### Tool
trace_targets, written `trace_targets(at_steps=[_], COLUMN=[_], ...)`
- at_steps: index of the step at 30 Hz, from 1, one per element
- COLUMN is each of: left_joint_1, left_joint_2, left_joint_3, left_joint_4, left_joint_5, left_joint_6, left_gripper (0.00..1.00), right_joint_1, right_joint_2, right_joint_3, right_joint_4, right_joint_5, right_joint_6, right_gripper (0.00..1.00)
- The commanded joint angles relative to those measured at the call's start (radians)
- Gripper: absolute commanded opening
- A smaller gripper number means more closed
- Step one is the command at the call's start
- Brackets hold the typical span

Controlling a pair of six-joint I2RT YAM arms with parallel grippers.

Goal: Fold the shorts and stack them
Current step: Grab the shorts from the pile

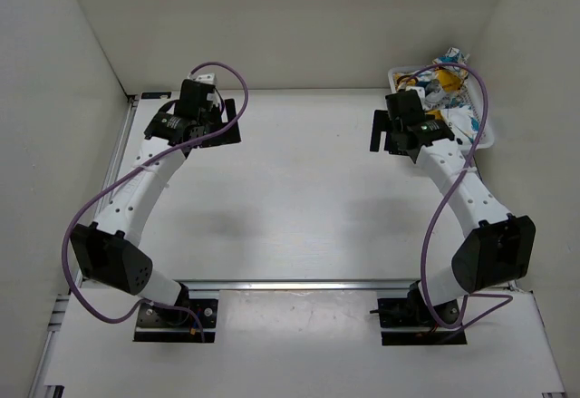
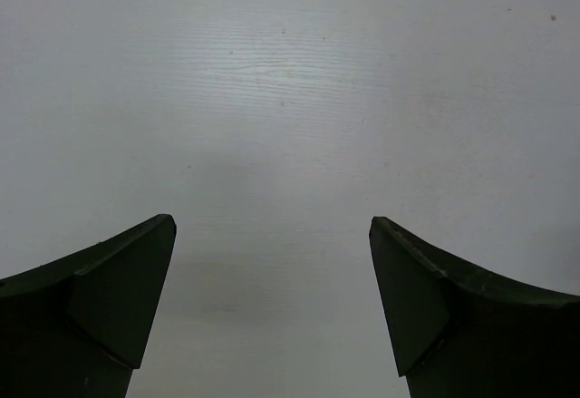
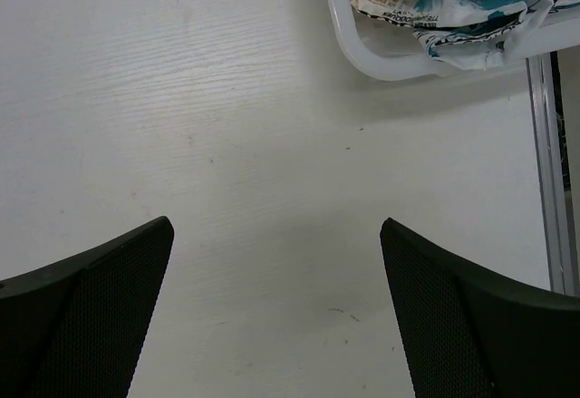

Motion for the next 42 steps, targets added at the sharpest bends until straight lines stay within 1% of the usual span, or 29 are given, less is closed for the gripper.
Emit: trace_targets(at_steps=[1, 5, 7, 11, 13, 14, 16, 17, 19, 20, 23, 25, 26, 27, 28, 29, 30, 32, 33, 35, 37, 38, 40, 42], left_joint_1=[-0.002, -0.002, -0.002, -0.002, -0.002, -0.002, -0.002, -0.002, -0.002, -0.002, -0.002, -0.002, -0.002, -0.002, -0.002, -0.002, -0.002, -0.002, -0.002, -0.002, -0.002, -0.002, -0.002, -0.002], left_joint_2=[-0.014, 0.013, 0.023, 0.023, 0.023, 0.023, 0.023, 0.034, 0.048, 0.059, 0.068, 0.068, 0.08, 0.092, 0.092, 0.117, 0.126, 0.14, 0.149, 0.149, 0.149, 0.16, 0.16, 0.169], left_joint_3=[-0.006, -0.015, -0.024, -0.033, -0.033, -0.033, -0.033, -0.033, -0.033, -0.033, -0.024, -0.024, -0.014, -0.013, -0.013, -0.001, 0.011, 0.022, 0.022, 0.033, 0.045, 0.045, 0.054, 0.054], left_joint_4=[-0.007, -0.007, -0.007, -0.007, -0.007, -0.007, -0.007, -0.007, -0.007, -0.016, -0.016, -0.016, -0.016, -0.016, -0.016, -0.016, -0.016, -0.016, -0.025, -0.025, -0.025, -0.034, -0.034, -0.045], left_joint_5=[-0.015, -0.015, -0.024, -0.024, -0.034, -0.034, -0.034, -0.034, -0.025, -0.025, -0.025, -0.025, -0.025, -0.025, -0.025, -0.025, -0.015, -0.015, -0.002, -0.002, -0.011, -0.021, -0.046, -0.047], left_joint_6=[-0.018, -0.018, -0.028, -0.037, -0.037, -0.037, -0.037, -0.037, -0.037, -0.046, -0.046, -0.046, -0.046, -0.055, -0.055, -0.055, -0.055, -0.055, -0.055, -0.055, -0.046, -0.046, -0.035, -0.035], left_gripper=[1.0, 1.0, 1.0, 1.0, 1.0, 1.0, 1.0, 1.0, 1.0, 1.0, 1.0, 1.0, 1.0, 1.0, 1.0, 1.0, 1.0, 1.0, 1.0, 1.0, 1.0, 1.0, 1.0, 1.0], right_joint_1=[-0.005, -0.005, -0.005, -0.05, -0.097, -0.146, -0.208, -0.269, -0.321, -0.353, -0.377, -0.41, -0.42, -0.42, -0.433, -0.433, -0.433, -0.443, -0.443, -0.467, -0.482, -0.495, -0.507, -0.507], right_joint_2=[0.0, 0.0, 0.0, 0.0, 0.012, 0.029, 0.065, 0.082, 0.153, 0.177, 0.291, 0.398, 0.476, 0.518, 0.562, 0.654, 0.702, 0.818, 0.854, 0.936, 0.975, 1.007, 1.032, 1.072], right_joint_3=[0.052, 0.052, 0.061, 0.072, 0.099, 0.139, 0.185, 0.234, 0.288, 0.312, 0.454, 0.531, 0.614, 0.657, 0.702, 0.749, 0.851, 0.942, 1.016, 1.078, 1.127, 1.127, 1.142, 1.167], right_joint_4=[-0.007, -0.007, -0.007, -0.007, -0.007, -0.007, 0.002, 0.002, 0.002, 0.002, 0.002, -0.02, -0.02, -0.02, -0.02, -0.02, -0.02, -0.033, -0.033, -0.02, 0.008, 0.043, 0.089, 0.137], right_joint_5=[0.022, 0.022, 0.048, 0.058, 0.058, 0.047, -0.022, -0.061, -0.141, -0.198, -0.198, -0.198, -0.198, -0.215, -0.224, -0.224, -0.2, -0.166, -0.166, -0.148, -0.157, -0.157, -0.236, -0.237], right_joint_6=[0.012, 0.012, 0.012, 0.012, 0.012, 0.012, 0.042, 0.042, 0.067, 0.067, 0.076, 0.076, 0.076, 0.076, 0.076, 0.076, 0.061, 0.049, 0.036, 0.036, 0.048, 0.058, 0.058, 0.058], right_gripper=[1.0, 1.0, 1.0, 1.0, 1.0, 1.0, 1.0, 0.98, 0.92, 0.91, 0.91, 0.93, 0.93, 0.93, 0.91, 0.9, 0.9, 0.91, 0.91, 0.93, 0.93, 0.93, 0.86, 0.85])
